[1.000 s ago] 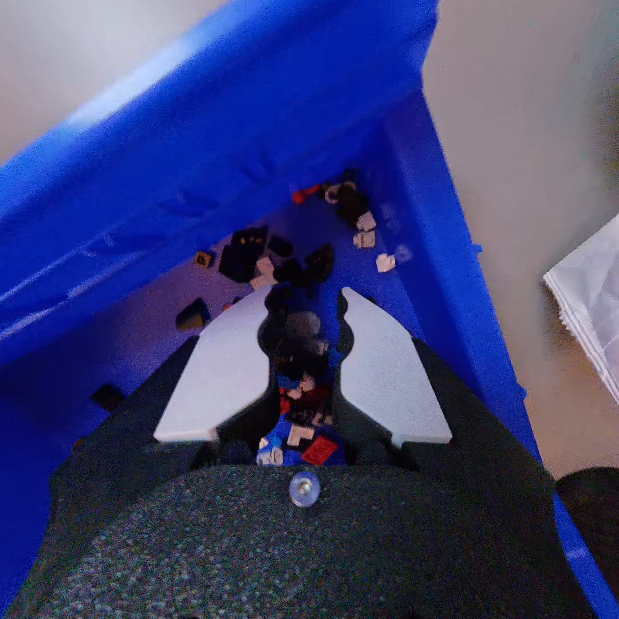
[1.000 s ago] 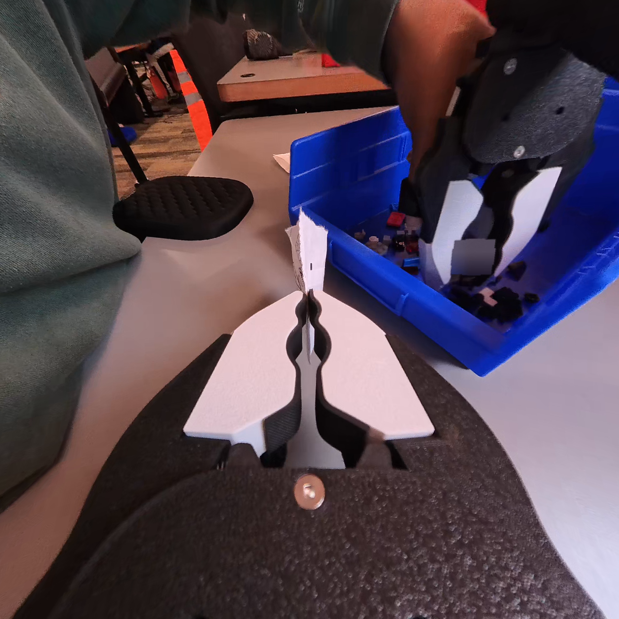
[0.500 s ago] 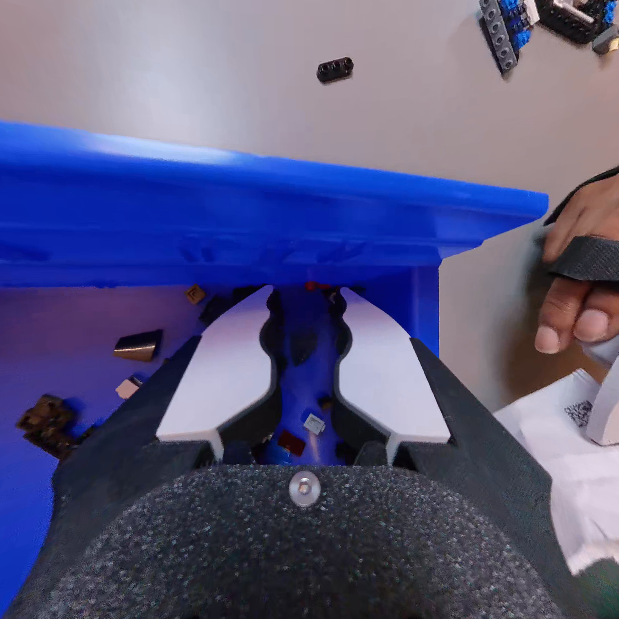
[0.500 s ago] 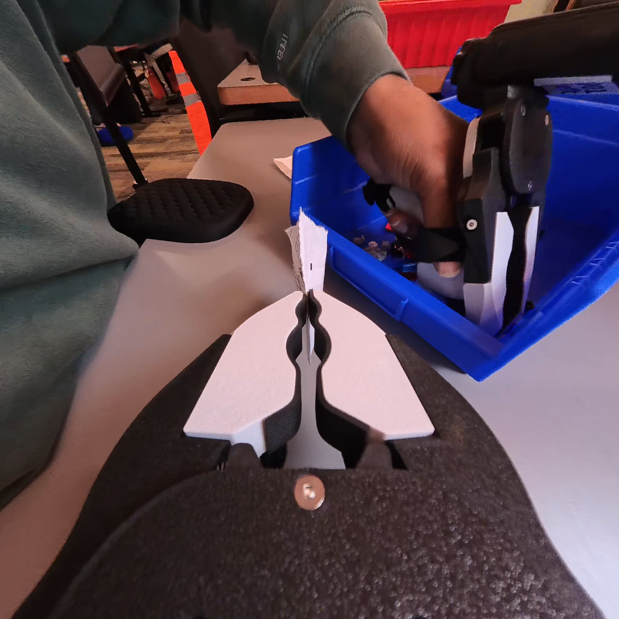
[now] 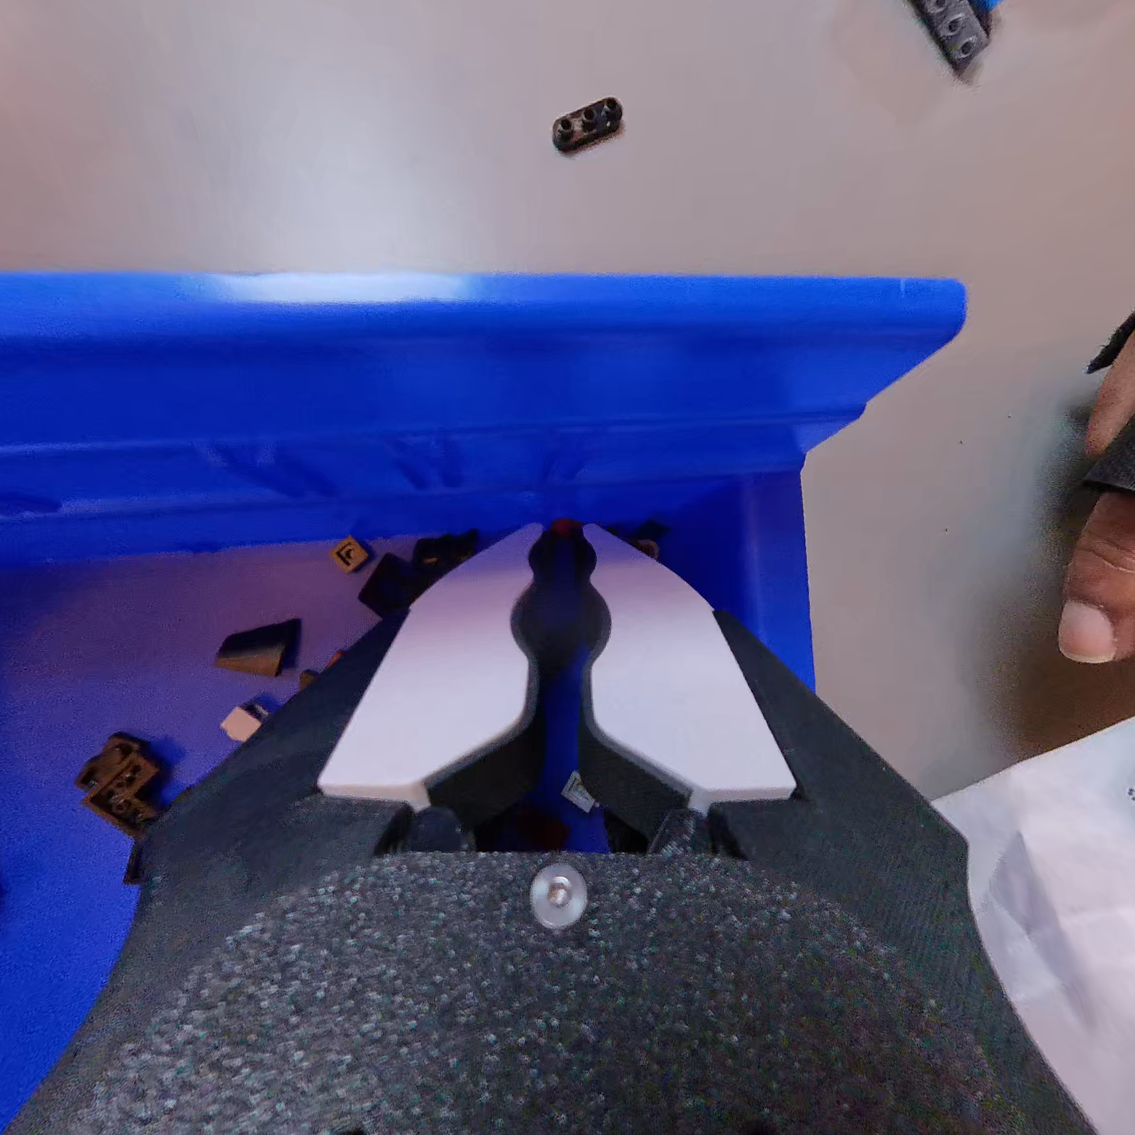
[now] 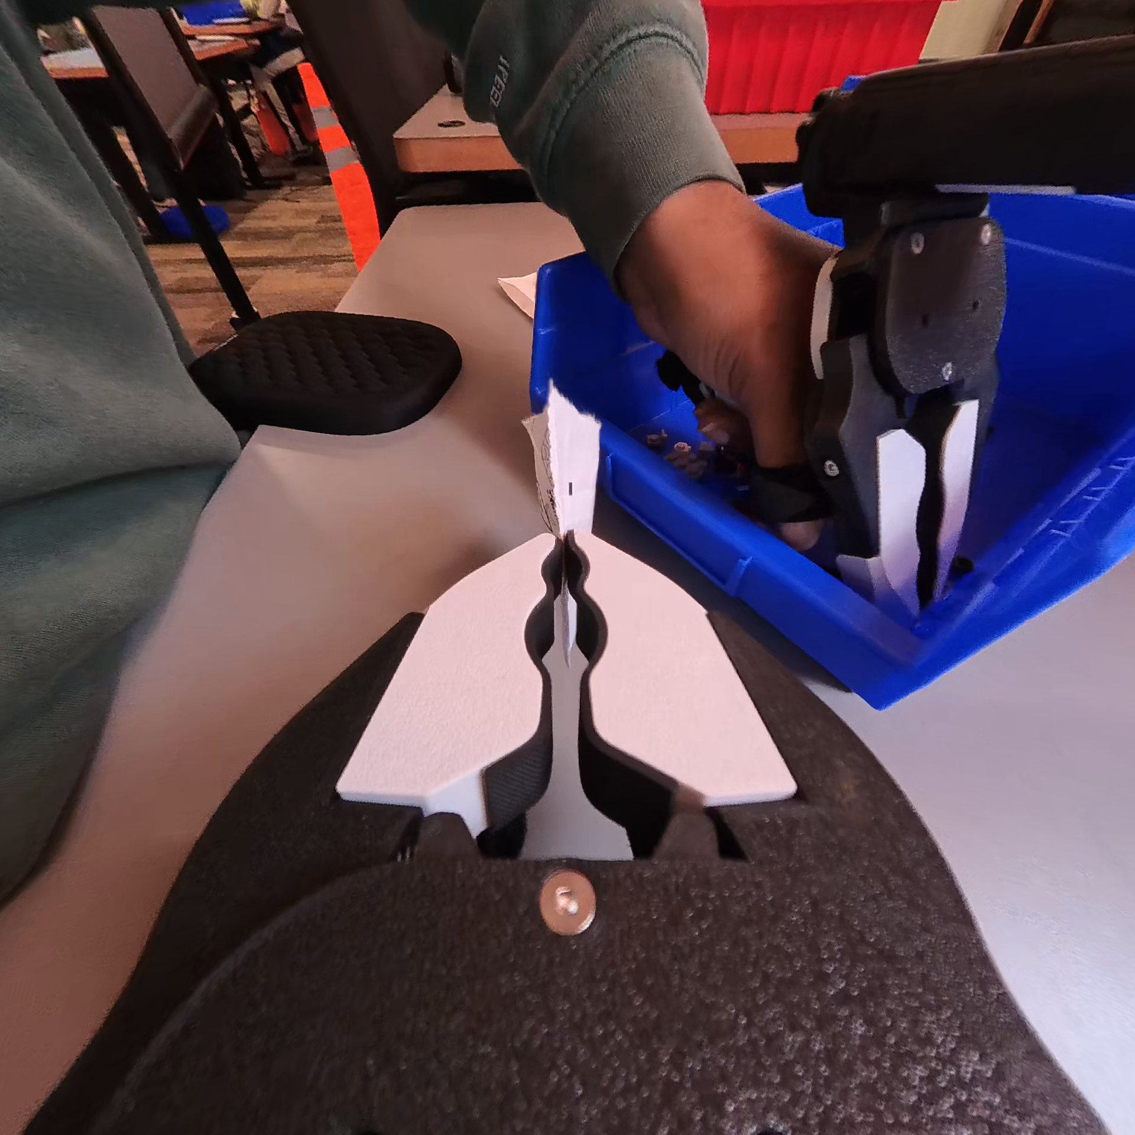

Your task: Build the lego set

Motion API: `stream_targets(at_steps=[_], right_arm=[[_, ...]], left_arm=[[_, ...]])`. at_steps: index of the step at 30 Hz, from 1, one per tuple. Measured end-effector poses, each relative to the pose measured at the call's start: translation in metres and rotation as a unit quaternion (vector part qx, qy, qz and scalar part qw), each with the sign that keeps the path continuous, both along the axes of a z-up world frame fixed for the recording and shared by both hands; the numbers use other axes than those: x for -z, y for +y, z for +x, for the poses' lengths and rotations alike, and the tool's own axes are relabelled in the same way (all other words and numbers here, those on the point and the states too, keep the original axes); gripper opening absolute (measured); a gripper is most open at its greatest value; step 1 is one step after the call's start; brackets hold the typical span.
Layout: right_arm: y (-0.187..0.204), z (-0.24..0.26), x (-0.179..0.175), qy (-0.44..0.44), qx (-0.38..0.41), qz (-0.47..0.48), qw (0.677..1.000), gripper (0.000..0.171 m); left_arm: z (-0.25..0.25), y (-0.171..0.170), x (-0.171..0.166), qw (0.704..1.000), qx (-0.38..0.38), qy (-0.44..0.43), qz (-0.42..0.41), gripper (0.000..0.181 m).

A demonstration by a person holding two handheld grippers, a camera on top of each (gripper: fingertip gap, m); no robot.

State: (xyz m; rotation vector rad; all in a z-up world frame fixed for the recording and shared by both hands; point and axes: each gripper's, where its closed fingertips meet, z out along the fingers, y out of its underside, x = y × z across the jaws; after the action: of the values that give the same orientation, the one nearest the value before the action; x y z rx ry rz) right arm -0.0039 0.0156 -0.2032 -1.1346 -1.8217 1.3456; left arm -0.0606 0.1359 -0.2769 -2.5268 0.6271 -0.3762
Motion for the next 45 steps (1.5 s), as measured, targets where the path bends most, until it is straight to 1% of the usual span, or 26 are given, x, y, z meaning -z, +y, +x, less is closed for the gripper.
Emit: stream_targets(at_steps=[3, 7, 11, 13, 14, 15, 20, 23, 27, 30, 32, 34, 37, 40, 42, 45], right_arm=[[0.003, 0.000, -0.001, 0.002, 0.006, 0.001, 1.000, 0.000], [0.005, 0.000, -0.003, 0.006, 0.009, 0.000, 1.000, 0.000], [0.004, 0.000, -0.002, 0.003, 0.007, 0.003, 1.000, 0.000], [0.003, 0.000, -0.002, 0.004, 0.007, 0.003, 1.000, 0.000], [0.003, 0.000, -0.002, 0.004, 0.007, 0.003, 1.000, 0.000], [0.003, 0.000, -0.002, 0.004, 0.007, 0.003, 1.000, 0.000], [0.004, 0.000, -0.003, 0.005, 0.007, 0.004, 1.000, 0.000], [0.003, 0.000, -0.002, 0.003, 0.006, 0.004, 1.000, 0.000], [0.002, 0.000, -0.002, 0.002, 0.005, 0.006, 1.000, 0.000], [0.004, 0.001, -0.002, 0.004, 0.009, 0.008, 1.000, 0.000], [0.006, 0.001, -0.003, 0.006, 0.013, 0.006, 1.000, 0.000], [0.009, 0.000, -0.003, 0.007, 0.020, 0.007, 1.000, 0.000], [0.015, -0.002, -0.006, 0.016, 0.039, 0.007, 0.999, 0.000], [0.024, -0.003, -0.011, 0.030, 0.062, 0.003, 0.998, 0.000], [0.028, -0.003, -0.015, 0.040, 0.072, -0.004, 0.997, 0.000], [0.032, -0.003, -0.020, 0.054, 0.083, -0.008, 0.995, 0.000]], left_arm=[[-0.003, -0.003, 0.001, 1.000, 0.011, 0.025, -0.006, 0.001], [-0.007, -0.009, -0.002, 0.999, 0.021, 0.030, -0.014, 0.001], [-0.008, -0.010, -0.006, 1.000, 0.015, 0.019, -0.016, 0.000], [-0.008, -0.006, -0.007, 1.000, 0.000, 0.004, -0.013, 0.000], [-0.008, -0.005, -0.006, 1.000, -0.004, 0.000, -0.016, 0.003], [-0.007, -0.005, -0.004, 1.000, -0.005, -0.004, -0.021, 0.016], [0.001, -0.001, -0.002, 0.999, -0.011, -0.025, -0.025, 0.021], [-0.003, 0.002, 0.000, 1.000, -0.020, -0.018, -0.011, 0.010], [-0.004, 0.002, 0.001, 1.000, -0.004, 0.019, 0.001, 0.011], [-0.005, -0.002, -0.001, 0.999, 0.005, 0.036, -0.011, 0.009], [-0.009, -0.003, -0.010, 0.999, 0.012, 0.040, -0.002, 0.009], [-0.008, -0.007, -0.030, 0.999, 0.029, 0.027, 0.024, 0.008], [0.013, -0.020, -0.079, 0.990, 0.098, -0.031, 0.096, 0.008], [0.031, -0.048, -0.117, 0.972, 0.179, -0.046, 0.144, 0.008], [0.041, -0.067, -0.132, 0.961, 0.218, -0.047, 0.163, 0.009], [0.050, -0.085, -0.140, 0.950, 0.249, -0.031, 0.184, 0.009]])
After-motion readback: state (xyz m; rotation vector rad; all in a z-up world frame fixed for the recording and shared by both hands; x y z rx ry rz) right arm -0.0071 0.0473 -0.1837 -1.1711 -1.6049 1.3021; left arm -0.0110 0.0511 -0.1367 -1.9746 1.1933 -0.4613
